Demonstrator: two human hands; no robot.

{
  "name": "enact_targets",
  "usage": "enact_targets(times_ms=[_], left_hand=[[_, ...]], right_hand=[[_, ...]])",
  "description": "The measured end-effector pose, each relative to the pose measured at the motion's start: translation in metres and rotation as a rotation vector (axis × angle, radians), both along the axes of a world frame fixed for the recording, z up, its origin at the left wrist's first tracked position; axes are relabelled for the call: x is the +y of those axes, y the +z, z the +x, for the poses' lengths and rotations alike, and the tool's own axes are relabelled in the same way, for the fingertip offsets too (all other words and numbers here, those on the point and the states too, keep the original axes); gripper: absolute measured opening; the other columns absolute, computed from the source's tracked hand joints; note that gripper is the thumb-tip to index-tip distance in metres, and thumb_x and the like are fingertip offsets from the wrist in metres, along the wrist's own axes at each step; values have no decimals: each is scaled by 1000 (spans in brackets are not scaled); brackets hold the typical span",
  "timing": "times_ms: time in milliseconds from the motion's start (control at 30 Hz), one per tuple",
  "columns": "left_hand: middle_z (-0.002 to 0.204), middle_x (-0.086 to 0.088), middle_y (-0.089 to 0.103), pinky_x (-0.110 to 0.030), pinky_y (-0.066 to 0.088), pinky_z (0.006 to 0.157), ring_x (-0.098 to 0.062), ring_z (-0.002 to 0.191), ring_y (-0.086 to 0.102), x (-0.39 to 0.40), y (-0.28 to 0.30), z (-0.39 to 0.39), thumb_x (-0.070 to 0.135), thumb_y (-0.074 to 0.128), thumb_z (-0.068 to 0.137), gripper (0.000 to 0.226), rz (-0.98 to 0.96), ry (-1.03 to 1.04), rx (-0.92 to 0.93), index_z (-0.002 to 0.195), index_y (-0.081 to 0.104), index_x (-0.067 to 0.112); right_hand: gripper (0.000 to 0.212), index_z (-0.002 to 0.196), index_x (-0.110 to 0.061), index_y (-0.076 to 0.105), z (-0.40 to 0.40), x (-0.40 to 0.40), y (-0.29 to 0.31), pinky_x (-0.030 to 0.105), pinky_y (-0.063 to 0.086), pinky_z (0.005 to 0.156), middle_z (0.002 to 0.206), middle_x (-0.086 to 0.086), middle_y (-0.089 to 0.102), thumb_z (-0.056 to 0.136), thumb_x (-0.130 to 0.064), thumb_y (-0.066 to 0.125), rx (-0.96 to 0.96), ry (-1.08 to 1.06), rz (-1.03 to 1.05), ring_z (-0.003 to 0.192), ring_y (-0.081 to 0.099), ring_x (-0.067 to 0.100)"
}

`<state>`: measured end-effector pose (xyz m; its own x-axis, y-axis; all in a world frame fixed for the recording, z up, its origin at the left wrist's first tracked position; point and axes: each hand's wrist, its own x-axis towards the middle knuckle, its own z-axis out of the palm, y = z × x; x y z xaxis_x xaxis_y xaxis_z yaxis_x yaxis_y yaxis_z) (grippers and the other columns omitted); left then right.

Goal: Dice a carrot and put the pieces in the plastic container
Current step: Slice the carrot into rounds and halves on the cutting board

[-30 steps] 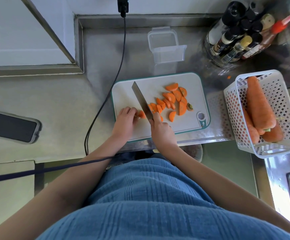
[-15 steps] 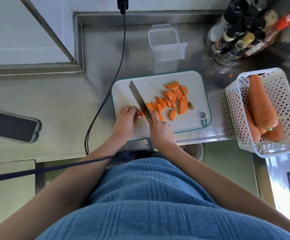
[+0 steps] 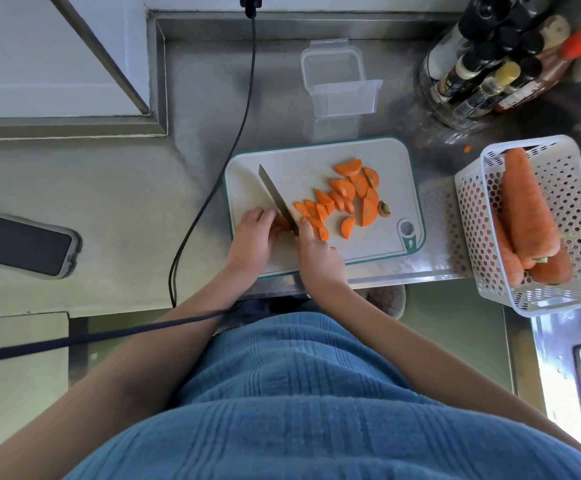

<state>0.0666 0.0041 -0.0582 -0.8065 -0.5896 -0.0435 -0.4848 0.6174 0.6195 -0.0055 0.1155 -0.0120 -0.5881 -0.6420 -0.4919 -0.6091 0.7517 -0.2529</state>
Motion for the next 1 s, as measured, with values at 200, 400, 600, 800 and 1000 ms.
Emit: enact_targets(times_ms=[200, 400, 600, 800, 1000], left_hand=[[82, -17, 57, -42, 45, 68, -36, 81, 54, 0, 1, -1, -1, 63, 81, 6, 9, 6, 1, 84, 59, -1], [81, -15, 57, -42, 48, 66, -32, 79, 54, -1, 4, -1, 4, 68, 79, 11, 20, -47, 37, 83, 59, -1], [91, -14, 59, -42, 52, 67, -33, 80, 57, 5, 6, -4, -7, 72, 67, 28, -175, -298, 76, 93, 63, -1], [110, -11, 62, -39, 52, 78, -23, 102, 45, 8, -3, 9, -3, 73, 68, 50, -287, -463, 79, 117, 61, -1], [112, -11, 63, -41, 53, 82, -23, 105, 43, 4, -3, 13, -3, 72, 69, 50, -248, -486, 41, 118, 62, 0]], right_hand=[[31, 129, -13, 28, -9, 9, -2, 39, 45, 63, 95, 16, 64, 100, -6, 38, 50, 46, 13, 84, 64, 40], [30, 125, -14, 30, -16, 22, 0, 39, 41, 62, 94, 19, 64, 98, -4, 38, 24, -11, 33, 84, 61, 41], [33, 129, -14, 29, -14, 18, 0, 38, 41, 64, 98, 20, 63, 98, -5, 38, 8, -44, 13, 88, 62, 41], [28, 125, -14, 37, -24, 22, 3, 39, 40, 67, 100, 24, 61, 103, -31, 34, -118, -191, -121, 90, 59, 43], [18, 106, -16, 36, -15, 32, 12, 43, 47, 67, 91, 23, 62, 102, -34, 33, -136, -249, -207, 81, 58, 42]])
